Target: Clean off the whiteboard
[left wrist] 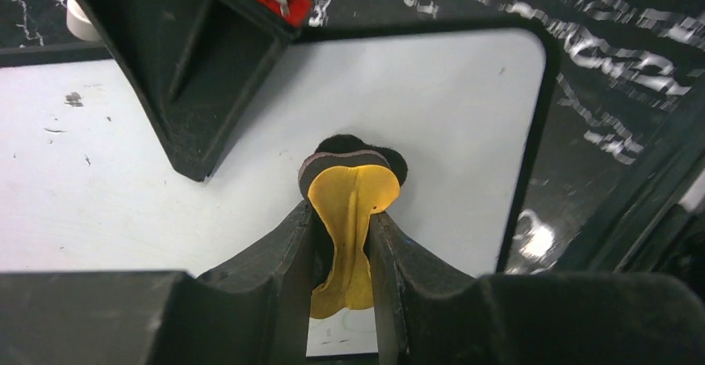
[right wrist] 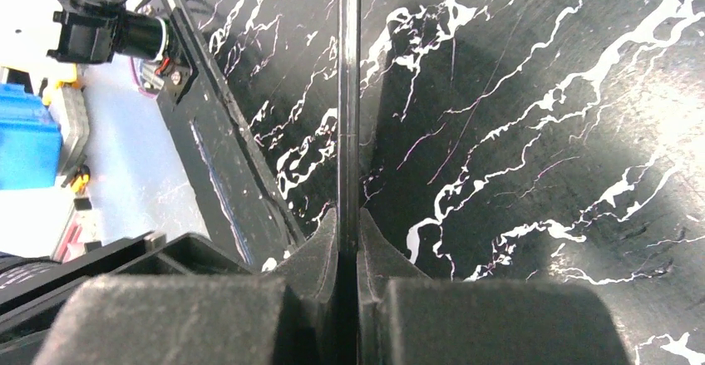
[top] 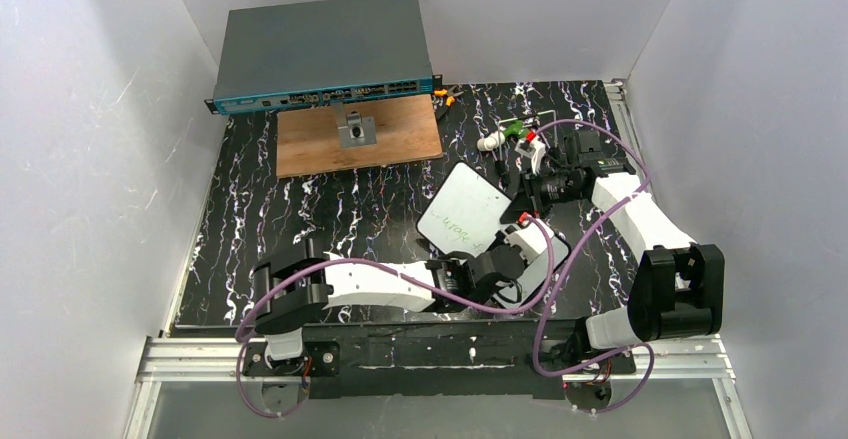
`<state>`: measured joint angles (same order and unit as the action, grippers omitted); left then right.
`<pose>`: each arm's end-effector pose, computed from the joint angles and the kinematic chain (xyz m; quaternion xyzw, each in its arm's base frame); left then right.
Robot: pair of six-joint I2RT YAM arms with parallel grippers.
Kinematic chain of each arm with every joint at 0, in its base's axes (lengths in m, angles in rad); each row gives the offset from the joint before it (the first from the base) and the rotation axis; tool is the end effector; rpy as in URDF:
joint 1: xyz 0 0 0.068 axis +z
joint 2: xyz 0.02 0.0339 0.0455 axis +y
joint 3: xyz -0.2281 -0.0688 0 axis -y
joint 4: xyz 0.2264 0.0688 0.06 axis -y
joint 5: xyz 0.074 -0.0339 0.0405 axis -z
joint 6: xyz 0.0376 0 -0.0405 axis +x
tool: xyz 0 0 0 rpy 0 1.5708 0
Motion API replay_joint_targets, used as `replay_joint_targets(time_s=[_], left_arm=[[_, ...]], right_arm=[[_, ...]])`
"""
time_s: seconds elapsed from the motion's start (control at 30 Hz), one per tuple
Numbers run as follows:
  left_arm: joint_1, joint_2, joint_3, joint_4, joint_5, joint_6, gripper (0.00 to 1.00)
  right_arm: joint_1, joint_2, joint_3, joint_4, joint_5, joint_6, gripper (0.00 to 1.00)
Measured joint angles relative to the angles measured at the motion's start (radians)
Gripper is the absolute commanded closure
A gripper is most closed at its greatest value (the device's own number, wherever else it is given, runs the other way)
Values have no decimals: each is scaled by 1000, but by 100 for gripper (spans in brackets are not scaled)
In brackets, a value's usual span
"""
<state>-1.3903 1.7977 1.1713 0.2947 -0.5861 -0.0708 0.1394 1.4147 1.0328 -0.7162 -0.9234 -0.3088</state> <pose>0.0904 -0.3794 0.2173 0.3452 0.7187 -0.1958 0.5710 0.2543 0.0660 0.2241 -0.2951 0.8255 0.4138 0.2455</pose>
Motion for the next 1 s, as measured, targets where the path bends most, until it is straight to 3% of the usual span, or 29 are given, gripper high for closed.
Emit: replay_joint_targets(time_s=[0.47,1.0], left_arm=[[5,37,44,13,121,-151,100],[5,78,73,-106,197,-209,100]], right_arm=[[6,1,0,127,39,176,99],[6,1,0,157,76,189,99]])
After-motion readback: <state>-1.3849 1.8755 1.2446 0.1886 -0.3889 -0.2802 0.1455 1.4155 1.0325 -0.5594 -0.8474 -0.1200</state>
